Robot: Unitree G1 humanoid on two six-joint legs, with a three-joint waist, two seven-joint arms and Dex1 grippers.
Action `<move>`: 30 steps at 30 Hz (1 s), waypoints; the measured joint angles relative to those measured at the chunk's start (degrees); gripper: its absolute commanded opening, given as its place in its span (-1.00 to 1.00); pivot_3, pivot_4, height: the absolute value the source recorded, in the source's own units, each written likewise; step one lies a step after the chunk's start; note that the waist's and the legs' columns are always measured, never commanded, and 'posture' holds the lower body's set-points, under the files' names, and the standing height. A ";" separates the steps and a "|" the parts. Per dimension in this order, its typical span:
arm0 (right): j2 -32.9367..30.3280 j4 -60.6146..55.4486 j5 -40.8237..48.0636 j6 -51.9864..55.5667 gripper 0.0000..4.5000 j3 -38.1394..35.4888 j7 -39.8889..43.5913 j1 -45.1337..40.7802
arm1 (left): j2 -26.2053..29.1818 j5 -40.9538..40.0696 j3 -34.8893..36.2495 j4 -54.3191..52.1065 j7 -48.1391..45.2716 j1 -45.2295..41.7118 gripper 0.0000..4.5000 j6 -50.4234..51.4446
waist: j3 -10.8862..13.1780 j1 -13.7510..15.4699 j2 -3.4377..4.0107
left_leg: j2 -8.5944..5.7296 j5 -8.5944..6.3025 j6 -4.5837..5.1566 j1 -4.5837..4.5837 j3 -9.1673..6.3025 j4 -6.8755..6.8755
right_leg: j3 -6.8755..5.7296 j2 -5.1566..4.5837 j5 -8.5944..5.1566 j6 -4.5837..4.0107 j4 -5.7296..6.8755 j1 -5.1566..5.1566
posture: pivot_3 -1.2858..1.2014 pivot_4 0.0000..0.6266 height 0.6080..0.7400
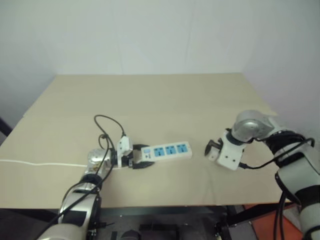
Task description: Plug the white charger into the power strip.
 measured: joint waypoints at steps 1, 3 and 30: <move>0.07 0.12 -0.87 -0.15 1.00 0.08 -1.21 -0.26 | 0.00 0.00 0.00 0.00 0.00 0.00 0.46 0.02 | 0.00 0.00 0.00 | 0.00 0.00 0.00 0.00 0.00 0.00 | 0.00 0.00 0.00 0.00 0.00 0.00 | 0.03 -0.52 1.00; 0.41 0.59 -2.39 -0.47 1.00 0.17 -3.18 -0.73 | 0.00 0.00 -0.01 0.01 0.02 0.00 0.46 0.03 | 0.00 -0.01 0.01 | 0.00 0.00 0.00 0.00 0.00 0.00 | 0.00 0.00 0.00 0.00 0.01 0.00 | 0.03 -0.52 1.00; 0.90 4.97 -19.06 -7.14 -0.49 6.27 -25.41 -6.24 | -0.14 0.02 -0.35 0.28 0.12 -0.32 0.46 -0.01 | -0.02 0.02 0.04 | -0.03 0.00 0.00 -0.01 -0.01 0.00 | 0.01 -0.02 -0.01 -0.01 0.00 0.00 | 0.03 -0.52 1.00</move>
